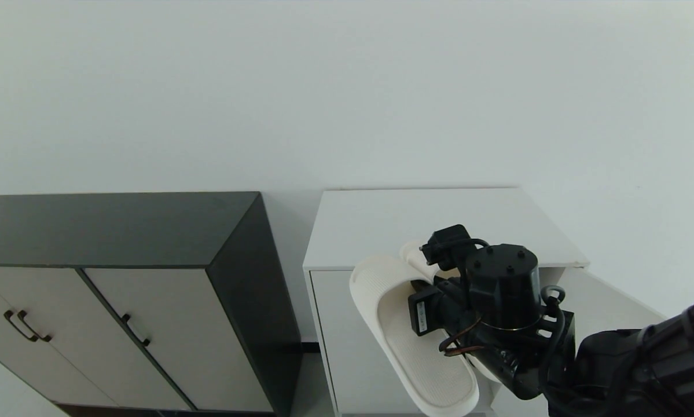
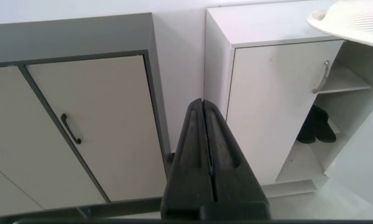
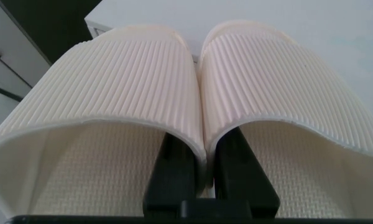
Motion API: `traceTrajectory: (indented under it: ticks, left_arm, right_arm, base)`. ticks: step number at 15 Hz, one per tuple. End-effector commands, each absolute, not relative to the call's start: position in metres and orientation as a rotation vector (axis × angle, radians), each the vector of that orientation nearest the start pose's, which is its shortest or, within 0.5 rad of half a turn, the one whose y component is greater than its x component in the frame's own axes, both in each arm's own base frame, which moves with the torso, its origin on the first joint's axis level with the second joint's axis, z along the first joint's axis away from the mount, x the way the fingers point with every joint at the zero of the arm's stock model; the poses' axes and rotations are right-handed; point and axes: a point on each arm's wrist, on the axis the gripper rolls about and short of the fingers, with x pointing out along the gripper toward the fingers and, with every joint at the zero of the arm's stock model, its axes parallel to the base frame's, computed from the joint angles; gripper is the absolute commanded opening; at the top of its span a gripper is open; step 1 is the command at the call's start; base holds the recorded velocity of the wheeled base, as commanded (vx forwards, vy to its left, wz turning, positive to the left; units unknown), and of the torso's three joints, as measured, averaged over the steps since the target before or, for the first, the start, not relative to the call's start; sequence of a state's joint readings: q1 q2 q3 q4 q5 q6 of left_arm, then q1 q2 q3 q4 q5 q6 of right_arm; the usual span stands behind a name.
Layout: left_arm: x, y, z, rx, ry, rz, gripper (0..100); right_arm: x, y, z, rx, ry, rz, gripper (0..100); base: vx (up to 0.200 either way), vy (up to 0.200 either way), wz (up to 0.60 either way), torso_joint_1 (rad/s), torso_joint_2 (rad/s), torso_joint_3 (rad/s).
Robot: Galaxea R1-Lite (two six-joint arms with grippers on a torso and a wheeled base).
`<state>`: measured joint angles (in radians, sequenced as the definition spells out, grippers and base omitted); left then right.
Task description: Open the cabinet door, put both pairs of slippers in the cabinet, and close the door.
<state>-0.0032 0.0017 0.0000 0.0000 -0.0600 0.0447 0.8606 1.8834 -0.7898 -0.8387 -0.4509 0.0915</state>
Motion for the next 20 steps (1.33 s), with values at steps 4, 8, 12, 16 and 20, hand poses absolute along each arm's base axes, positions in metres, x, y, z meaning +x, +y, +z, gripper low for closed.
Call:
traceTrajectory:
  ticks: [4,8,12,16,20]
  left_arm:
    - [-0.0227,-0.0013,0.0755,0.041,0.0,-0.063,0]
    - [-0.0227,-0.0013,0.0755,0.041,0.0,-0.063,0]
    - [-0.0227,-0.0013,0.0755,0.041,0.0,-0.063,0]
    - [-0.0227,-0.0013,0.0755,0.041,0.0,-0.063,0]
    - [-0.0227,-0.0013,0.0755,0.04,0.0,-0.063,0]
  right_arm:
    - [0.2269,0.2496,0.1388,-0.067,0.223,0.399,0]
    - [0.2267,0.2494,0.1384,-0.068,0.224,0.399,0]
    - [0.2249,0.2513,0.1388,-0.068,0.223,0.406,0]
    - [0.2249,0.2513,0.1388,-0.068,0.223,0.406,0]
    - [0.2223,0.253,0.1388,-0.071,0.223,0.416,0]
  base:
    - [0.0,-0.05,0.0,0.001,0.0,0.002]
    - [0.0,-0.2,0.0,0.005,0.0,0.004]
    - [0.0,-0.2,0.0,0.001,0.0,0.001]
    - [0.0,-0.2,0.0,0.0,0.0,0.002]
    - [0.0,-0.2,0.0,0.001,0.0,0.002]
